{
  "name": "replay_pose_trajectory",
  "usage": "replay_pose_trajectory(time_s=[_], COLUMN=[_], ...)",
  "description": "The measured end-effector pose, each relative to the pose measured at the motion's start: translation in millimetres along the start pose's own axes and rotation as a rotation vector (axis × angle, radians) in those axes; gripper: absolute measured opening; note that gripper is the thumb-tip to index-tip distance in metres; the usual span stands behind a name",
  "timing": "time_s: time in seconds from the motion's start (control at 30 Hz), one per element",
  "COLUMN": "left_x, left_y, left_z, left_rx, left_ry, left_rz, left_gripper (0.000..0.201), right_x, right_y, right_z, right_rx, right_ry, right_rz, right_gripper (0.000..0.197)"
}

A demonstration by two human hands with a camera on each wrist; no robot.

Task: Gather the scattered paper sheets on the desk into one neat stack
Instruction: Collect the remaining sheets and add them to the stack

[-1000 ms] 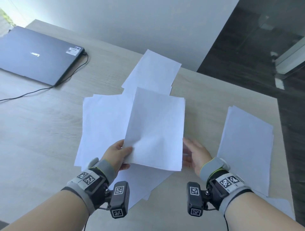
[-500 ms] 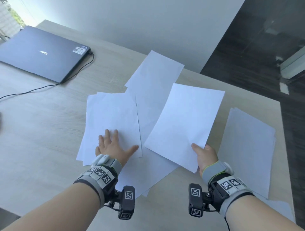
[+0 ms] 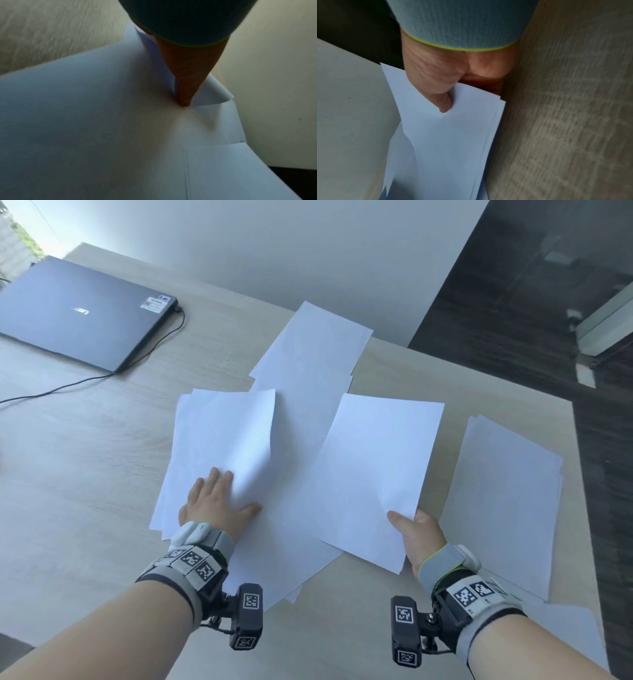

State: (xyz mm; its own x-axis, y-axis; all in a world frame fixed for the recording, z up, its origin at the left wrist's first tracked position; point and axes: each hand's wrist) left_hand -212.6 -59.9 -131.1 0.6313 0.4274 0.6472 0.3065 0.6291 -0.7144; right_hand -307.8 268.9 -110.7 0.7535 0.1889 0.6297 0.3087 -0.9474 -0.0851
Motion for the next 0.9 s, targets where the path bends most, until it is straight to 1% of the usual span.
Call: replay_pose_trajectory(time_s=[0.03,0.1,0.17,0.2,0.27,0.3,0.33,0.43,0.5,0.53,0.6,0.63,0.7,0.73,0.77,0.8,0.87,0.9], left_x=[-1.7,1.4,14.3,22.8,40.8,47.2,52.3,59.9,61.9,62.2,62.6,62.7,62.8,62.2,61.1,58.3,45.9,38.8], left_y=[-4.3,-10.0,-12.0,-11.0,-5.0,0.0,6.3,31.9,46.0,51.4,58.2,59.5,57.0,52.6,46.3,38.2,21.9,14.9], left_z=[-4.6,-6.0,3.9,12.1,32.1,41.0,49.7,67.0,70.6,70.4,68.5,66.7,63.4,61.9,60.5,59.2,55.1,53.7], left_rx=[0.026,0.130,0.258,0.273,0.183,0.107,0.031,-0.162,-0.253,-0.296,-0.380,-0.385,-0.299,-0.228,-0.160,-0.109,-0.069,-0.075], left_ry=[0.004,0.046,0.125,0.177,0.321,0.387,0.439,0.512,0.561,0.582,0.610,0.622,0.621,0.598,0.565,0.518,0.384,0.306], left_rz=[0.017,0.065,0.096,0.102,0.073,0.034,-0.022,-0.170,-0.216,-0.239,-0.293,-0.315,-0.321,-0.294,-0.242,-0.172,-0.025,0.023], left_gripper=[0.084,0.081,0.077,0.072,0.068,0.070,0.073,0.078,0.078,0.082,0.104,0.113,0.117,0.116,0.113,0.102,0.066,0.060], right_x=[1.9,3.5,4.0,3.2,6.9,9.3,12.2,17.7,21.4,23.9,24.0,22.6,16.7,14.8,14.8,14.5,16.5,17.5], right_y=[1.0,2.7,6.4,8.2,12.7,16.1,19.1,22.7,23.6,24.3,21.8,21.6,19.8,17.3,13.4,8.2,-0.2,-5.6], right_z=[-0.2,2.4,6.2,8.8,9.3,7.4,4.0,1.0,-1.6,-4.2,-1.0,2.8,12.5,17.8,20.5,23.2,24.6,26.6], right_rx=[0.001,0.012,0.036,0.041,0.020,0.018,0.034,0.120,0.047,-0.008,-0.030,-0.024,-0.013,-0.007,-0.001,-0.003,-0.004,-0.004], right_ry=[0.004,0.020,0.033,0.040,0.047,0.040,0.036,0.070,0.109,0.126,0.124,0.116,0.125,0.130,0.144,0.161,0.173,0.173], right_rz=[-0.024,-0.063,-0.084,-0.094,-0.119,-0.122,-0.112,-0.038,-0.037,-0.036,-0.066,-0.075,-0.083,-0.075,-0.071,-0.065,-0.032,-0.012], right_gripper=[0.016,0.016,0.017,0.018,0.016,0.014,0.017,0.048,0.056,0.053,0.037,0.032,0.016,0.011,0.011,0.011,0.011,0.011])
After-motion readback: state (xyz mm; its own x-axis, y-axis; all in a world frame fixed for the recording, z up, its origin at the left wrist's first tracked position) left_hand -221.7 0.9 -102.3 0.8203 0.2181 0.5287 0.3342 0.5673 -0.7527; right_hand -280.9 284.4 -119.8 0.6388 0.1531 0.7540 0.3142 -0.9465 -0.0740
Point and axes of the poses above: each hand's wrist, its own x-axis away from the middle knuckle, its own y-axis out of the palm, z = x × y, and after that the axes turned 12 degrees about -z, right-handed
